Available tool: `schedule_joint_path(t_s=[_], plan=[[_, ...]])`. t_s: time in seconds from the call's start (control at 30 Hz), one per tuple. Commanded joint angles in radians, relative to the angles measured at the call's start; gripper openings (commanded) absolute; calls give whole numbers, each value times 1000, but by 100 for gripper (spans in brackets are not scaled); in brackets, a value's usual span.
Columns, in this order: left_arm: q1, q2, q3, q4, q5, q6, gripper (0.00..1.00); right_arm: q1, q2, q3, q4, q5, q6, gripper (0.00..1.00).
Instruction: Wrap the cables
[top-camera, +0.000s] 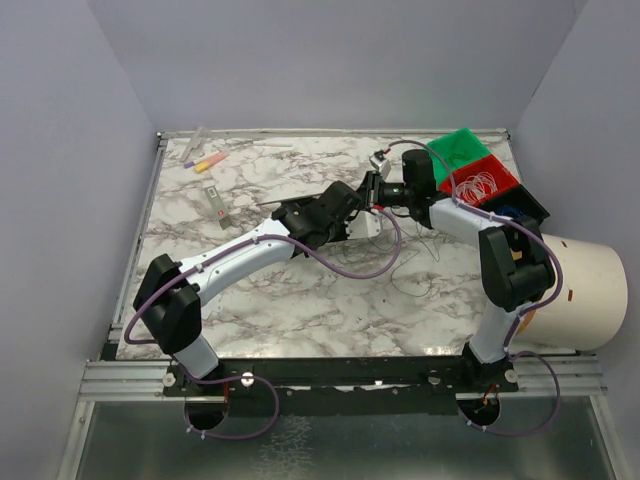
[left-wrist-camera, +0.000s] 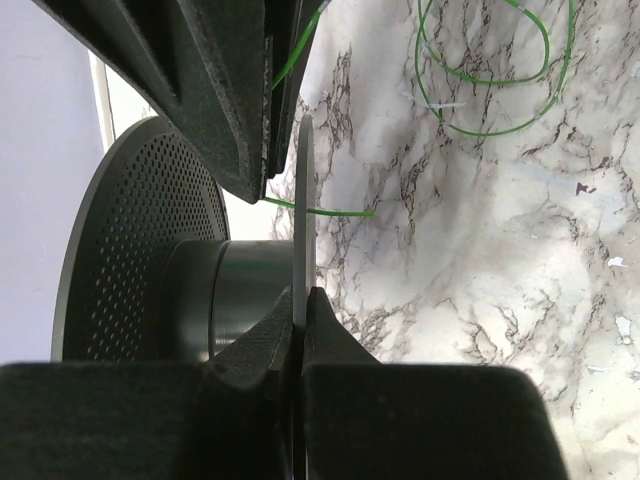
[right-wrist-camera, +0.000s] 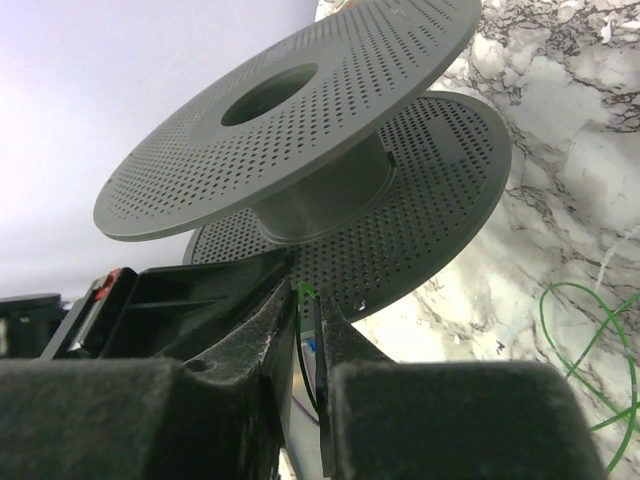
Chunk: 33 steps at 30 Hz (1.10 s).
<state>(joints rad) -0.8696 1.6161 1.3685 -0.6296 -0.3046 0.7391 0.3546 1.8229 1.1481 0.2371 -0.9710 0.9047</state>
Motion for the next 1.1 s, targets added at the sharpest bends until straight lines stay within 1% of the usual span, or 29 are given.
schedule_joint_path(t_s=[0.0,0.2,0.3,0.37,0.5,0.6,0.77,1.0,1.07], plan=[[-6,-27,30,34,-59,29,0,9,-27,48,-113,-29,-108,18],[-7,-28,30,33,-48,29,0,9,-34,90,-150,-39,-175,33],[-8,-31,31,32,-45,28,0,10,-38,146,-228,-21,-266,38],[-8,-33,34,27,-44,29,0,9,-40,197,-344,18,-363,41],[-7,-42,42,15,-35,29,0,9,-35,271,-478,73,-510,45],[-8,-42,47,9,-26,27,0,9,-33,279,-506,92,-544,46],[-6,-42,62,-6,1,19,0,10,-34,295,-508,155,-583,46],[-7,-29,93,-29,31,12,0,31,-24,338,-492,171,-593,41],[-7,-26,94,-33,37,11,0,40,-18,347,-499,172,-597,37]])
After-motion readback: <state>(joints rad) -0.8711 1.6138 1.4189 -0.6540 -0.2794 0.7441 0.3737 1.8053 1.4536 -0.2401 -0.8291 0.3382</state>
